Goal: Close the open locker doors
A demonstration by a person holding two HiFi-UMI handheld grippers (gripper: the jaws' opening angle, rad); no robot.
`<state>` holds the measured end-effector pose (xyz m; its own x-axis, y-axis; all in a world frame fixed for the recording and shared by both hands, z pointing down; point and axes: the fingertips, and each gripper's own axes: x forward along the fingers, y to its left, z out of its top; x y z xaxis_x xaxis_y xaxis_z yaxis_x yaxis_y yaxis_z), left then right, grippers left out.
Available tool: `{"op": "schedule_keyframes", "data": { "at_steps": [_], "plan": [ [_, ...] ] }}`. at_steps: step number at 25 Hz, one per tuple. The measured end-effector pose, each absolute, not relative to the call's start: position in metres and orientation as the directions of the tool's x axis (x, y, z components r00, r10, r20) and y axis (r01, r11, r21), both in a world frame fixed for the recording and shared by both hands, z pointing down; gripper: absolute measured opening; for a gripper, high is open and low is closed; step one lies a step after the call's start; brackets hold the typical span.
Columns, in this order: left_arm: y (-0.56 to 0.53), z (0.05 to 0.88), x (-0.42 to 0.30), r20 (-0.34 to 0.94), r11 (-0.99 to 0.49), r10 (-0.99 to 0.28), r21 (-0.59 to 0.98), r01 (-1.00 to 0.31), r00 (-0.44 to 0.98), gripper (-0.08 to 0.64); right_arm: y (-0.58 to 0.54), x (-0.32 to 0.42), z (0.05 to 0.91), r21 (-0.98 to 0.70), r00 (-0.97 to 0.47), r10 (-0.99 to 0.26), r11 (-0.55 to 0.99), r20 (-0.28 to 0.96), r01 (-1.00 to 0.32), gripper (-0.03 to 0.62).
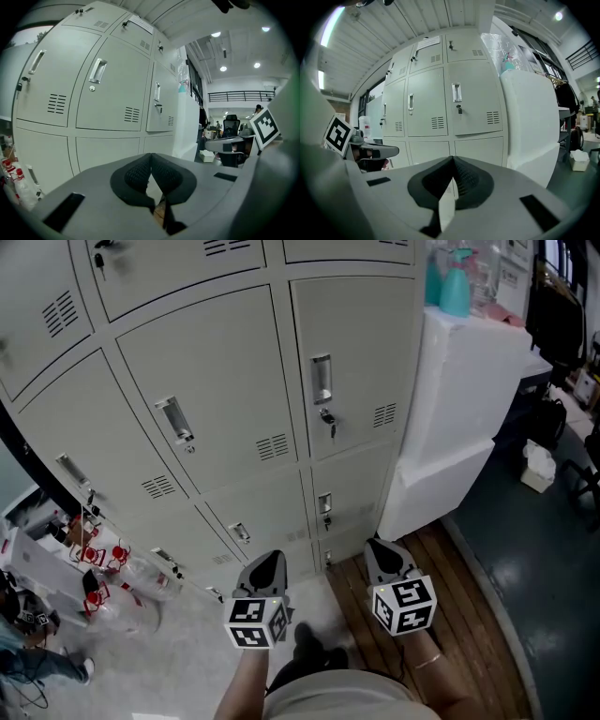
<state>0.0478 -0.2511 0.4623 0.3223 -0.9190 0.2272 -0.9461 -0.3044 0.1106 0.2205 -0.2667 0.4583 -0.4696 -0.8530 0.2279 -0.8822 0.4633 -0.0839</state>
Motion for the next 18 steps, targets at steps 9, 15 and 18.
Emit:
{"op": "schedule_keyframes", "data": {
  "at_steps": [9, 15, 18],
  "plan": [
    [-0.243, 0.463, 0.045, 0.221, -0.297, -0.923, 0.114, -0.948, 0.316, 0.020, -0.257, 0.213, 0.457, -0.095, -0.491, -0.844, 0.483, 0.215, -0.871, -0.010],
    [-0.241, 0.463, 0.044, 0.219, -0.295, -0.923, 0.120, -0.948, 0.315, 0.021, -0.254, 0.211, 0.459, -0.087, -0.496, -0.839, 0.490, 0.223, -0.868, -0.009],
    [-0.240, 0.464, 0.042, 0.219, -0.292, -0.924, 0.121, -0.949, 0.312, 0.021, -0.253, 0.209, 0.461, -0.094, -0.498, -0.837, 0.490, 0.226, -0.867, -0.009]
  ]
}}
